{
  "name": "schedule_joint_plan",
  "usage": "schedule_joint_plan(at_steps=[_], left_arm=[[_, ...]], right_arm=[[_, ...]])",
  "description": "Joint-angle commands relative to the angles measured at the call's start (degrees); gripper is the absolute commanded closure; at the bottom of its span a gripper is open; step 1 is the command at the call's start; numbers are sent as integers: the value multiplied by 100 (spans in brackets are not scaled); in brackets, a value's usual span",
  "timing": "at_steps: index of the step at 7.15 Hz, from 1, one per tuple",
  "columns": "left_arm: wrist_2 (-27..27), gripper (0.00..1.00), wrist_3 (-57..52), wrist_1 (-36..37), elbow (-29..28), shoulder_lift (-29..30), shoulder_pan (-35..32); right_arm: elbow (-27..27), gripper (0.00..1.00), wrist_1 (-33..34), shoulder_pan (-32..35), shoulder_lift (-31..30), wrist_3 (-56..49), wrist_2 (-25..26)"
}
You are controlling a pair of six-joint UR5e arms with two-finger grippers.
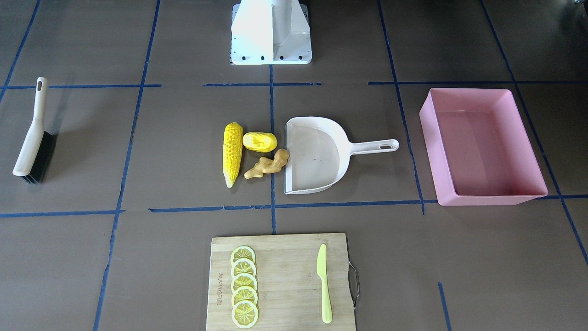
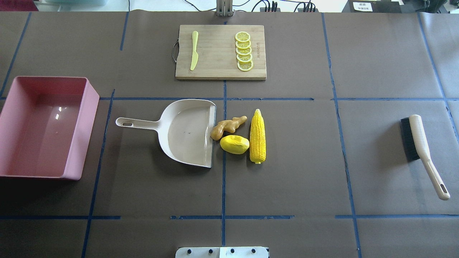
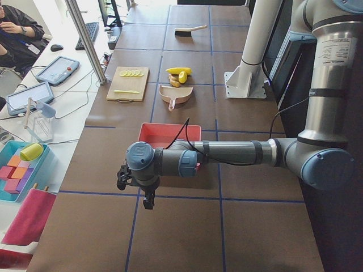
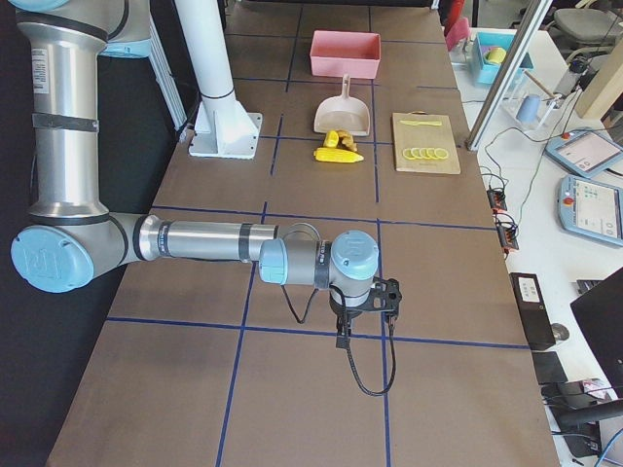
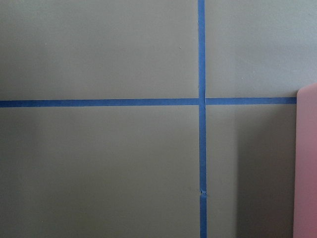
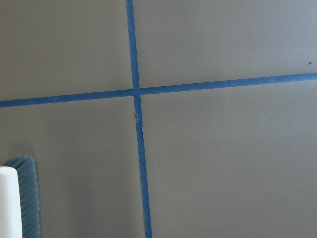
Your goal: Sweep and dump trash into bin
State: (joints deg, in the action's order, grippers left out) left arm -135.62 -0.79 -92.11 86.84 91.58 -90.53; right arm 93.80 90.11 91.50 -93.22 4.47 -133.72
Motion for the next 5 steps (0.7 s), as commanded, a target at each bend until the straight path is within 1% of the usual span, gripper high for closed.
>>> schedule_joint_plan(at_steps=[1, 5], left_arm=[[0, 0, 0, -9, 0, 9, 0], [-17, 0, -17, -26, 52, 97, 0]], right_arm=[[-2, 0, -11, 0, -3, 18, -31], [-29, 0, -29, -18, -3, 19, 13]])
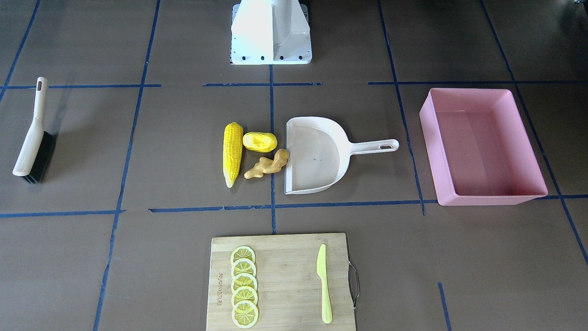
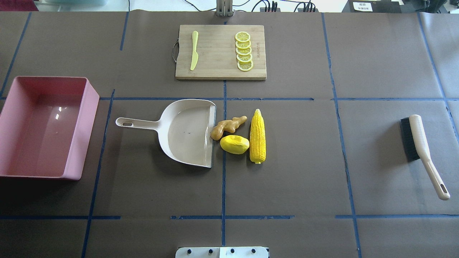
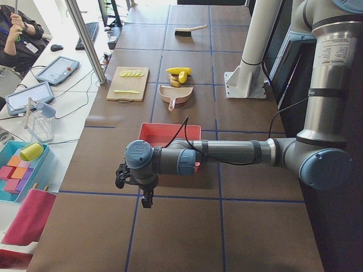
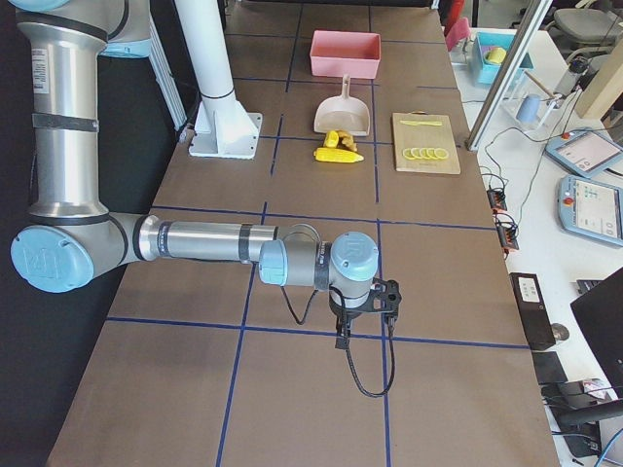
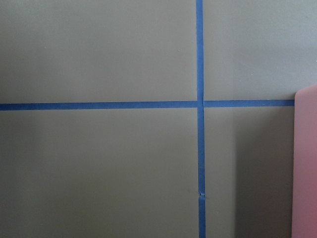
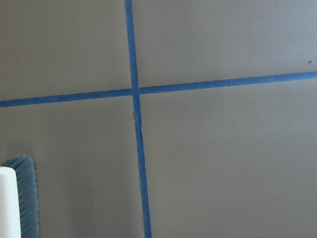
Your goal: Sweep and dump trash into bin
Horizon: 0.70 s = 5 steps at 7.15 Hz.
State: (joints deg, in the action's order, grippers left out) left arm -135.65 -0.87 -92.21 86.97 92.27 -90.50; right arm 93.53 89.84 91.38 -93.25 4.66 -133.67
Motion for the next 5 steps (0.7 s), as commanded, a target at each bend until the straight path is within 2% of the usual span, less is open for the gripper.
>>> schedule_joint_plan(at_steps=[1, 5], left_arm=[[-14, 0, -19, -25, 101, 28, -3], [-14, 0, -10, -506, 172, -51, -3]], right_arm=[[-2, 0, -10, -15, 0, 0, 7], [7, 0, -19, -15, 9, 0, -10]])
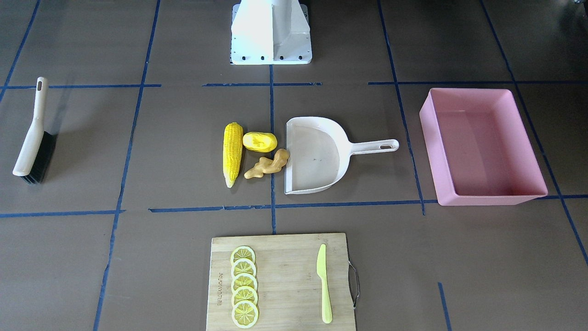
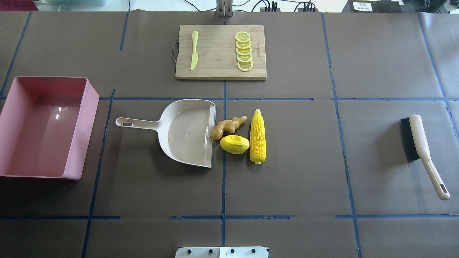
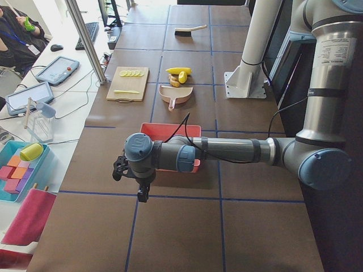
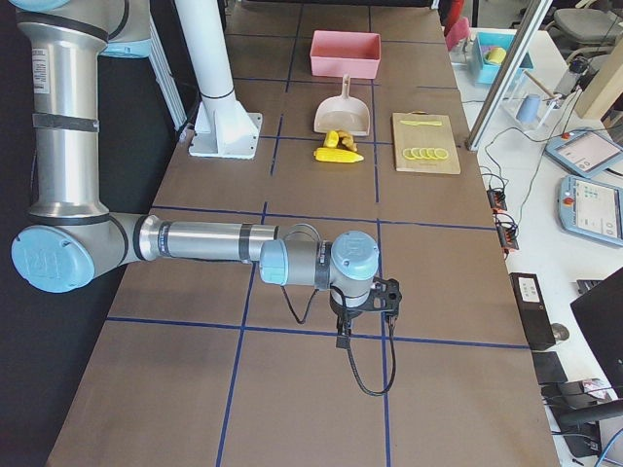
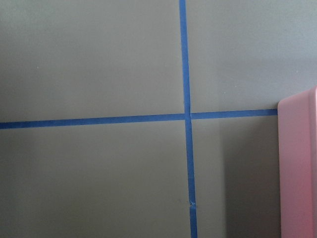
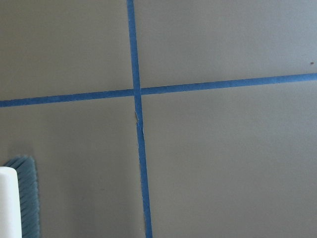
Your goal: Sweep and dump trash into bin
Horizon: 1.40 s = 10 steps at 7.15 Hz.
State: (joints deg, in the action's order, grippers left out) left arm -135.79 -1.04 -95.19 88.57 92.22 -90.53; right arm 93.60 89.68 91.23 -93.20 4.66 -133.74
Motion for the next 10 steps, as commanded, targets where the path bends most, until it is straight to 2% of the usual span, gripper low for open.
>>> schedule_joint_plan(at_steps=[1, 3, 6, 7, 9, 10], left_arm=[[0, 0, 7, -219, 3, -21, 0], [-9, 0, -1, -228, 46, 15, 9], [-377, 0, -1, -201, 854, 277, 96], [-395, 0, 7, -210, 1055, 348, 418], [-851, 0, 16, -202, 1136, 969, 1008], [-879, 0, 208, -202, 1267, 1199, 1219]], right_arm=[[9, 0, -3, 0, 4, 0, -3], [45, 0, -12, -18, 12, 0, -3], [62, 0, -3, -132, 56, 61, -21], [71, 0, -12, -158, 126, 192, -47], [282, 0, -3, -211, 197, 220, -152], [369, 0, -12, -429, 214, 333, -170]])
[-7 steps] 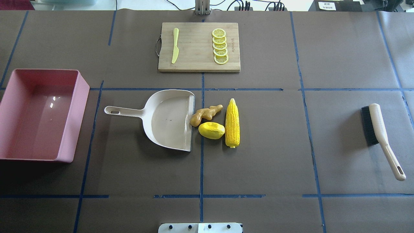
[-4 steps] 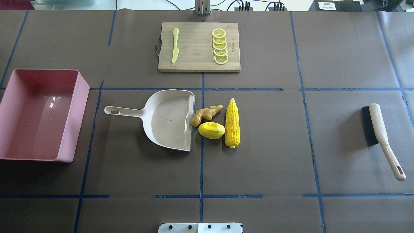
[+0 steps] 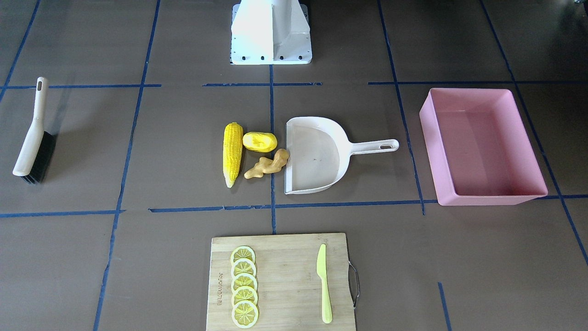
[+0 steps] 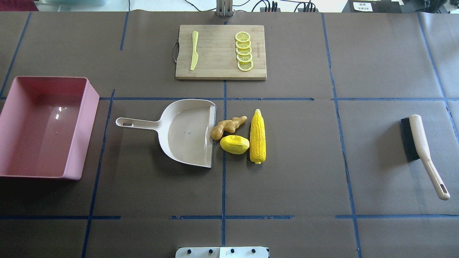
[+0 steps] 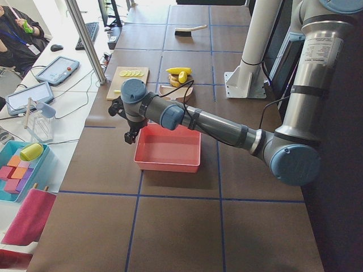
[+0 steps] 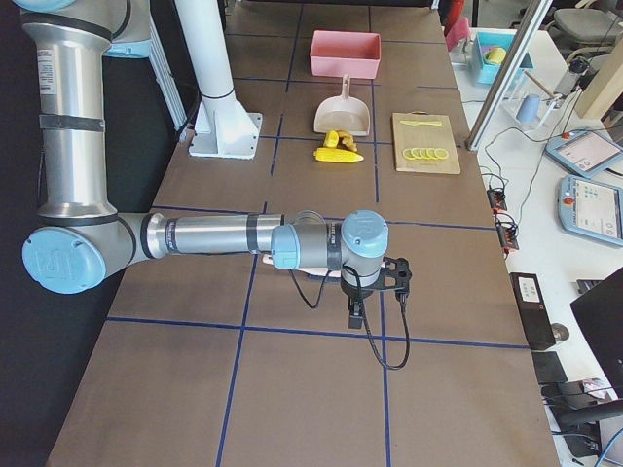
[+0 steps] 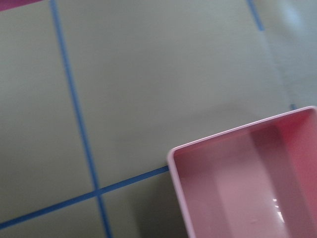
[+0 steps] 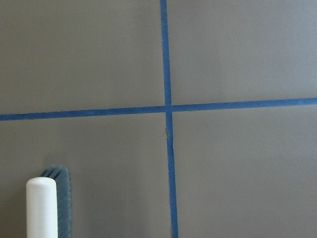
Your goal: Sweep and dump trash into bin
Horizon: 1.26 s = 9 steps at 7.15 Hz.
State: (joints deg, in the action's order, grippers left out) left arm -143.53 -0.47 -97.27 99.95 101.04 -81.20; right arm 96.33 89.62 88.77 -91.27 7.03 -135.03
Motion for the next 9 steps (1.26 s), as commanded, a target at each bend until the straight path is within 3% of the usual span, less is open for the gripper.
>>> schedule_joint_plan(at_steps=[1, 3, 5, 6, 7, 9], left_arm=[[-71, 0, 222, 6, 139, 529, 524], [-62, 0, 232, 15, 130, 714, 1375], [-62, 0, 162, -12, 130, 987, 1632], [-62, 0, 162, -12, 104, 1127, 1878], [-62, 0, 162, -20, 95, 1216, 1958], [-70, 0, 196, -352, 34, 1217, 2090]], right_arm=[[183, 0, 28, -281, 204, 549, -85], [210, 0, -6, -692, 277, 686, -305], [263, 2, -15, -765, 198, 921, -296], [559, 1, -389, -930, -64, 1436, -296], [814, 1, -1411, -1323, -432, 2312, -122], [1412, 0, -1755, -2578, -795, 4115, 806]])
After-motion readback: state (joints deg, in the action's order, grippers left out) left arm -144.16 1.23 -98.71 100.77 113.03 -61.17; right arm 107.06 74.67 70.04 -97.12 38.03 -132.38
